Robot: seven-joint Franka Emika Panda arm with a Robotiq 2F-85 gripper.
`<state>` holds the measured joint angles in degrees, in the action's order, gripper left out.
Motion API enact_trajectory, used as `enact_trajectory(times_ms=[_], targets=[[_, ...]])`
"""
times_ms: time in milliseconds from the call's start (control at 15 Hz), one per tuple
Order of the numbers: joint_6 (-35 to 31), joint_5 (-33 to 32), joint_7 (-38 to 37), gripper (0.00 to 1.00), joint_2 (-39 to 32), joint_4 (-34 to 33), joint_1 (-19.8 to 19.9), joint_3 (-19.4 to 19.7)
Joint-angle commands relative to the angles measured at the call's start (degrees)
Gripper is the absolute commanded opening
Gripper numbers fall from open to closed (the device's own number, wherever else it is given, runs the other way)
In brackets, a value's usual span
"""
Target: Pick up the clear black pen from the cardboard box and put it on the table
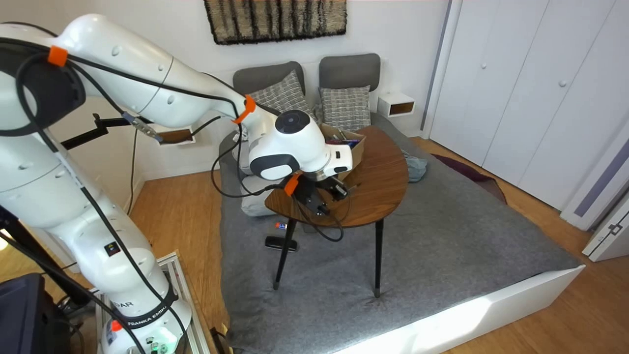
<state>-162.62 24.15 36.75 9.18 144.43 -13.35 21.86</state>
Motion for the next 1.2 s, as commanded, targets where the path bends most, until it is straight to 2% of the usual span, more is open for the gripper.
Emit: enact_trajectory(times_ms=[0,133,267,333,400,533,733,1133], targets=[[2.4,1.9,2.3,0.02,-2.8,-2.5,-1.1,0.7],[2.9,1.5,2.2,0.03,-4.1,-3.3,-1.0,0.5],[3.2,1.5,2.4,0.17,-5.0,-4.0,-1.0,0.3],[3.3,1.3,2.3,0.36,-5.4,-4.4,-0.9,0.2],[3.5,0.5,1.7,0.38,-5.7,-4.8,-0.7,0.1],[4.0,-1.1,0.9,0.49,-5.8,-5.4,-0.4,-0.2],[4.6,-3.1,-0.1,0.55,-5.1,-6.3,-0.1,-0.3],[6.6,-5.7,-1.1,0.52,-4.5,-7.6,0.0,-0.3]])
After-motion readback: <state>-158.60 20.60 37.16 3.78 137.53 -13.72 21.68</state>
